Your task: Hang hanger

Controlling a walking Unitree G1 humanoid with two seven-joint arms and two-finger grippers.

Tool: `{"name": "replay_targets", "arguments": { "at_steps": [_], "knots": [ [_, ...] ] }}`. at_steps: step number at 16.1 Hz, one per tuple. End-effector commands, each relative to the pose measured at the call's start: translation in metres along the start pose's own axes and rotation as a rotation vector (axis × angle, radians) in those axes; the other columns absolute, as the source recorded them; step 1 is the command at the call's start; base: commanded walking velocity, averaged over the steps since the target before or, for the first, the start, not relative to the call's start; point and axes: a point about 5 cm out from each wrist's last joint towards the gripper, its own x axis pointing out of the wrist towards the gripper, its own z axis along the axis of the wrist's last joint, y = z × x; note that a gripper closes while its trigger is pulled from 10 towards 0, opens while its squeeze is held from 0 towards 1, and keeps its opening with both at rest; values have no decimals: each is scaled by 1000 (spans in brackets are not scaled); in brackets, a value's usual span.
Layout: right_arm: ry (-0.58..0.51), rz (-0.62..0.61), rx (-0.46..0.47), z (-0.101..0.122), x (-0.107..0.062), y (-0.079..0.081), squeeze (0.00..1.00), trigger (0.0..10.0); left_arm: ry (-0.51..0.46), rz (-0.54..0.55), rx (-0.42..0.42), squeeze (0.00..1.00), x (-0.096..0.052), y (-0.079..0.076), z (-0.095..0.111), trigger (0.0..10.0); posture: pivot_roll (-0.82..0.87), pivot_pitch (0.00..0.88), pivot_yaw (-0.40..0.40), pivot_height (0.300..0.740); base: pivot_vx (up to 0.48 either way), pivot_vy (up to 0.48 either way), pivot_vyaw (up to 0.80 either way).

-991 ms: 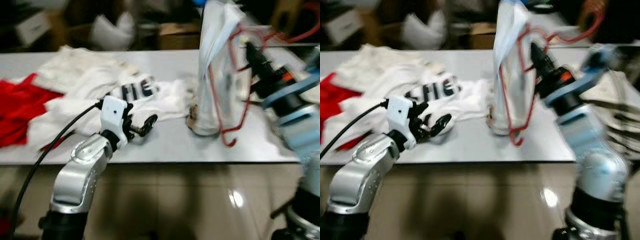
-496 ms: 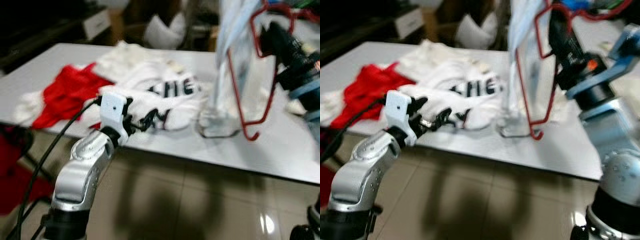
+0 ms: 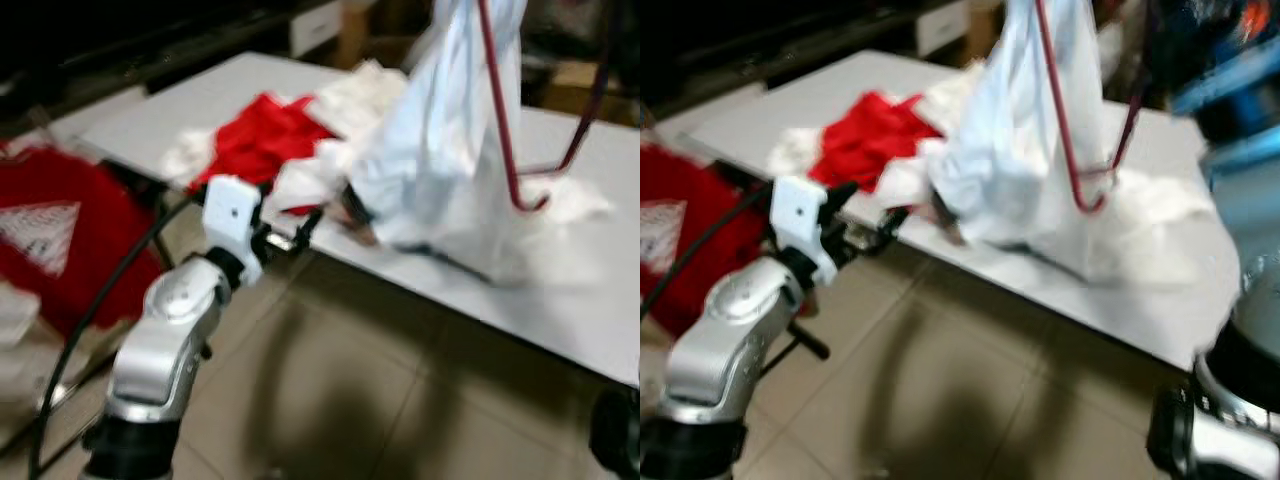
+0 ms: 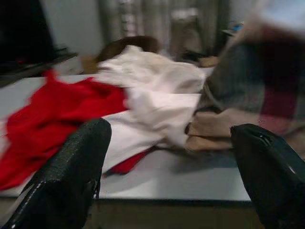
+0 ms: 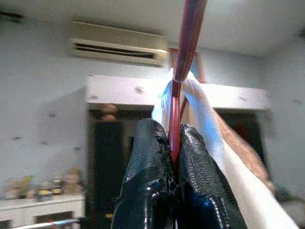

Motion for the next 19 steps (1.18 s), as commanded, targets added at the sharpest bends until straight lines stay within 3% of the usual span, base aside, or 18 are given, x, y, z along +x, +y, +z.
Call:
{"name": "replay_targets", "arguments": {
  "at_steps": [1, 6, 19],
  "knots": [
    [-68, 34, -24, 16, 5, 5, 0, 10000, -26, 3, 4, 898, 2, -1, 4, 10000, -168, 0, 49, 740, 0, 0, 800],
    [-71, 91, 10, 16, 11, 9, 0, 10000, -38, 14, -1, 898, -2, -4, 5, 10000, -154, 0, 26, 740, 0, 0, 800],
    [-53, 92, 26, 11, 12, 10, 0, 10000, -41, 21, 1, 898, -2, -2, 6, 10000, -154, 0, 25, 740, 0, 0, 800]
  ]
}}
